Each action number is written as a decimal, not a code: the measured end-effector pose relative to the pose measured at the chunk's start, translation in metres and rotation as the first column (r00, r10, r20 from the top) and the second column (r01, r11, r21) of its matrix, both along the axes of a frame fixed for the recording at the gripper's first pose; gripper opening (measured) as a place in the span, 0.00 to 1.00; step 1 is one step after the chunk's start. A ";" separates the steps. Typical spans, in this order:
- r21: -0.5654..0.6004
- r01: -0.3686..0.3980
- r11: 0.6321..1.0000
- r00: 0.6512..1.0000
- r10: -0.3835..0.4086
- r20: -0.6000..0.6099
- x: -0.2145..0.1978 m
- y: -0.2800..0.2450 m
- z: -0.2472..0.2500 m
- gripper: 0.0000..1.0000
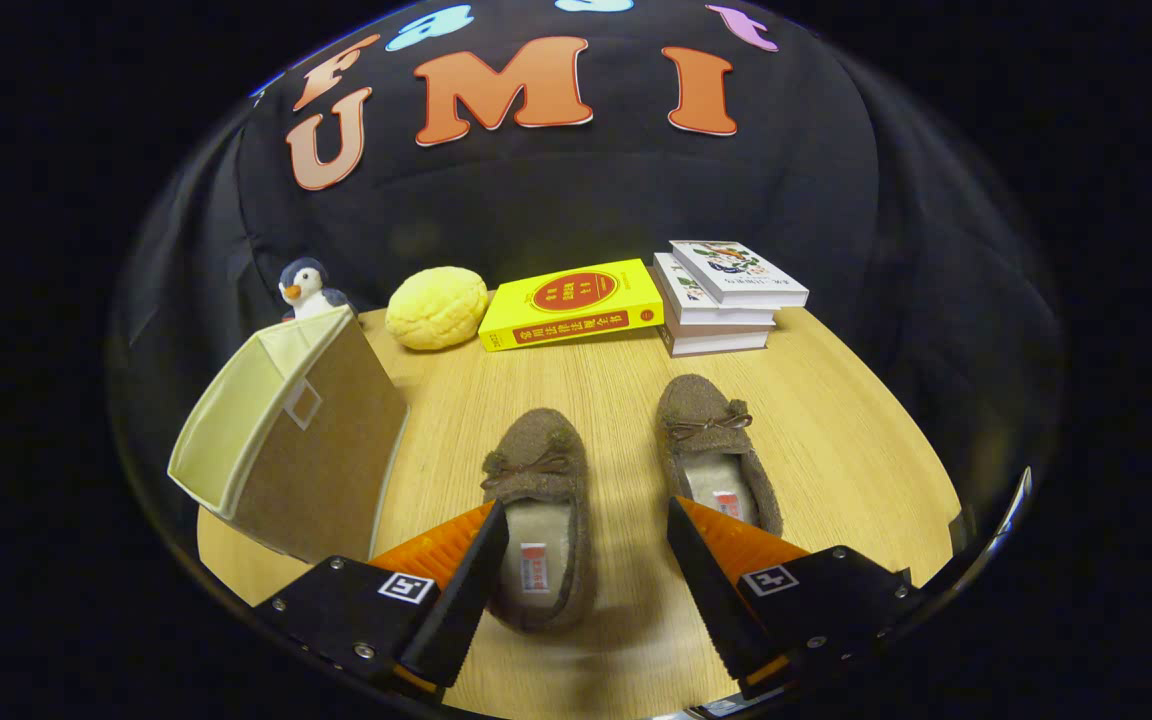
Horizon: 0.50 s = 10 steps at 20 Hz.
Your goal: Open the storage box then place both shoes into the box .Put the left shoe in first, then the right shoe, with the right side of both shoes facing outward in a uniform manner.
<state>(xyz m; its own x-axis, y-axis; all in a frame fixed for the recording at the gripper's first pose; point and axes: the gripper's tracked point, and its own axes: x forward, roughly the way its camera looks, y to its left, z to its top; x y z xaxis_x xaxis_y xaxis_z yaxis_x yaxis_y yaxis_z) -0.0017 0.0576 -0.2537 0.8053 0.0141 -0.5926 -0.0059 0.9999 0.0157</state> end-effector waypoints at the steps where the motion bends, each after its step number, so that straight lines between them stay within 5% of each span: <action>1: -0.006 -0.005 1.000 1.000 0.005 -0.008 0.001 0.000 -0.007 0.94; 8: -0.040 -0.036 0.999 0.998 0.033 -0.061 0.030 0.001 -0.052 0.83; 10: -0.044 -0.034 0.998 0.997 0.031 -0.075 0.039 -0.001 -0.063 0.73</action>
